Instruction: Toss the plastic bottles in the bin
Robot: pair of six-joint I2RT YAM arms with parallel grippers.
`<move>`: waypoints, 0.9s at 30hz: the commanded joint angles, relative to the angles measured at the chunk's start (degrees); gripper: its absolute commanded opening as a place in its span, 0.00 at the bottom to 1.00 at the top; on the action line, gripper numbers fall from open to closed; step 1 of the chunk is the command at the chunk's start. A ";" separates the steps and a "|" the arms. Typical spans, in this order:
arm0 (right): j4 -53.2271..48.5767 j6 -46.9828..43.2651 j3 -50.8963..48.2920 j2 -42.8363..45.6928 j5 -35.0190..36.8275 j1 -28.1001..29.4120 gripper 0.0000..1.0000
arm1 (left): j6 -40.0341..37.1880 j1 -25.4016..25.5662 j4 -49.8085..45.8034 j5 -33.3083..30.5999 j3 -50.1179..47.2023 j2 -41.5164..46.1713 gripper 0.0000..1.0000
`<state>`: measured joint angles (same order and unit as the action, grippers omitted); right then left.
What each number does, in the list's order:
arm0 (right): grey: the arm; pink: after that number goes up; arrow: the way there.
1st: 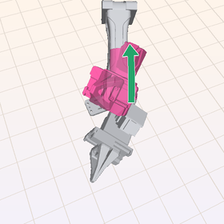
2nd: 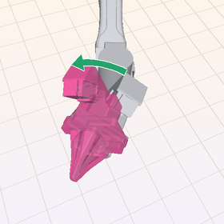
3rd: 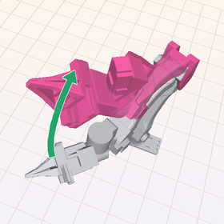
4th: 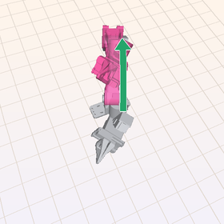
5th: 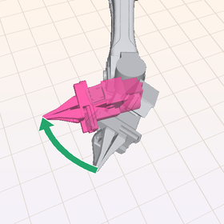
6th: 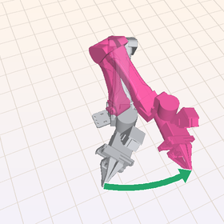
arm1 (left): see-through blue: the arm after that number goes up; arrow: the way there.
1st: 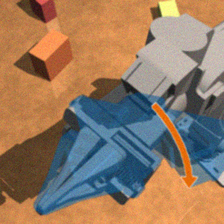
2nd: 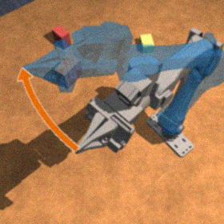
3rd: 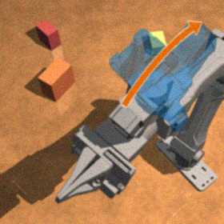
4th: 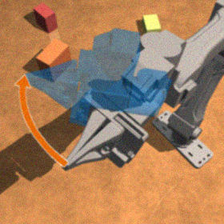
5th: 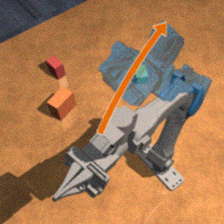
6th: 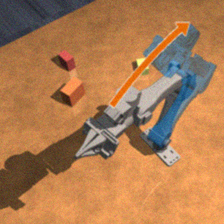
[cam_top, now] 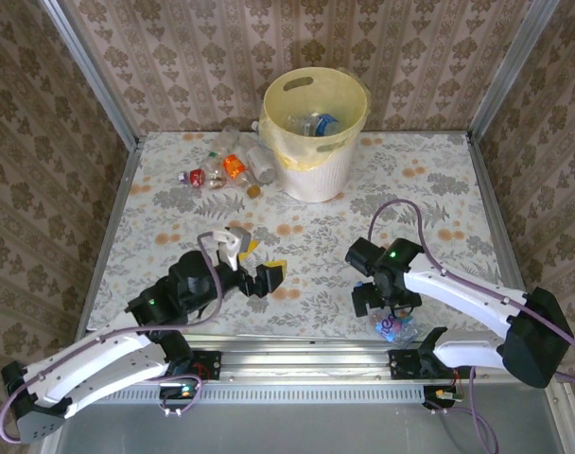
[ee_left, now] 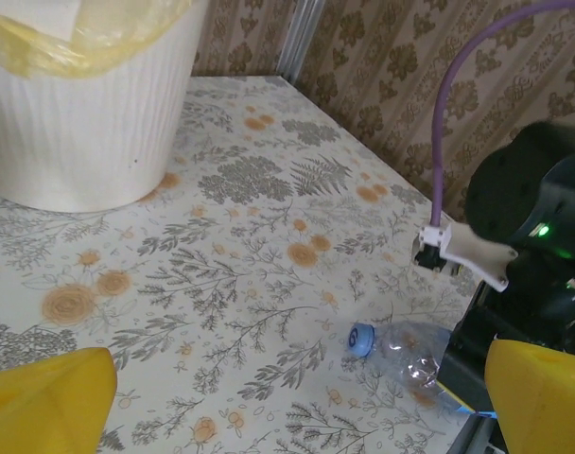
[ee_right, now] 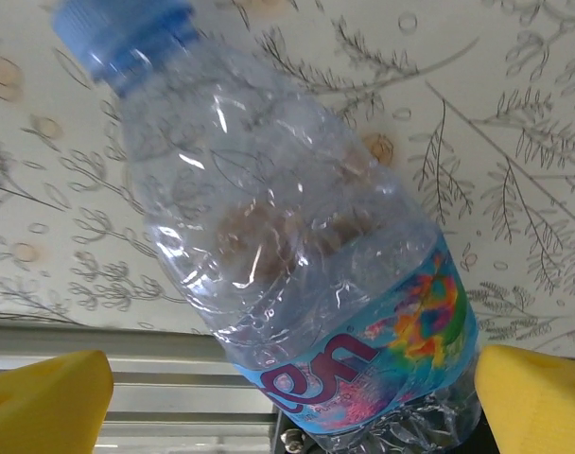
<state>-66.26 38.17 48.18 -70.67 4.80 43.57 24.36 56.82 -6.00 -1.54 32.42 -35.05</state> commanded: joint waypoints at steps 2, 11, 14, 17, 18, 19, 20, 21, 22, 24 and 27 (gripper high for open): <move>-0.11 3.05 -0.65 -2.41 2.19 1.62 1.00 | -0.90 -0.89 -5.13 -1.53 -0.17 2.32 1.00; 4.11 2.79 -1.21 -11.96 2.72 3.46 1.00 | -0.89 -1.41 -6.52 -1.27 -0.21 2.81 1.00; 5.05 2.11 -1.14 -14.22 3.69 2.28 1.00 | -1.20 -1.61 -6.88 -1.16 -0.15 3.05 1.00; 6.26 1.76 -1.45 -16.26 4.56 1.45 1.00 | -1.19 -1.99 -7.36 -1.03 -0.09 3.34 1.00; 6.23 1.67 -1.28 -16.71 5.32 1.12 1.00 | -1.16 -2.11 -7.42 -1.01 -0.24 3.54 1.00; 6.51 1.20 -1.13 -16.99 5.40 0.54 1.00 | -0.93 -2.14 -7.34 -1.07 -0.48 3.83 1.00; 6.95 0.88 -0.99 -17.10 5.39 -0.30 1.00 | -0.81 -2.29 -7.42 -1.12 -0.65 4.08 1.00; 7.54 0.77 -0.78 -17.19 5.61 -0.72 0.99 | -0.66 -2.39 -7.54 -1.11 -0.76 4.26 1.00; 8.01 0.56 -0.58 -17.45 5.78 -1.10 0.96 | -0.64 -2.43 -7.67 -1.10 -0.86 4.51 1.00; 8.43 -0.24 0.40 -18.75 5.90 -1.30 0.91 | -0.67 -2.56 -8.08 -1.34 -0.81 4.94 1.00; 9.25 -1.03 1.69 -20.82 6.36 -1.38 0.82 | -0.60 -2.82 -8.82 -1.84 -0.76 5.67 1.00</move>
<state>-58.76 37.52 48.51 -89.54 8.62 42.35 24.23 54.63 -13.87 -2.50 32.21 -30.48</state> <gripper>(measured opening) 0.823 0.997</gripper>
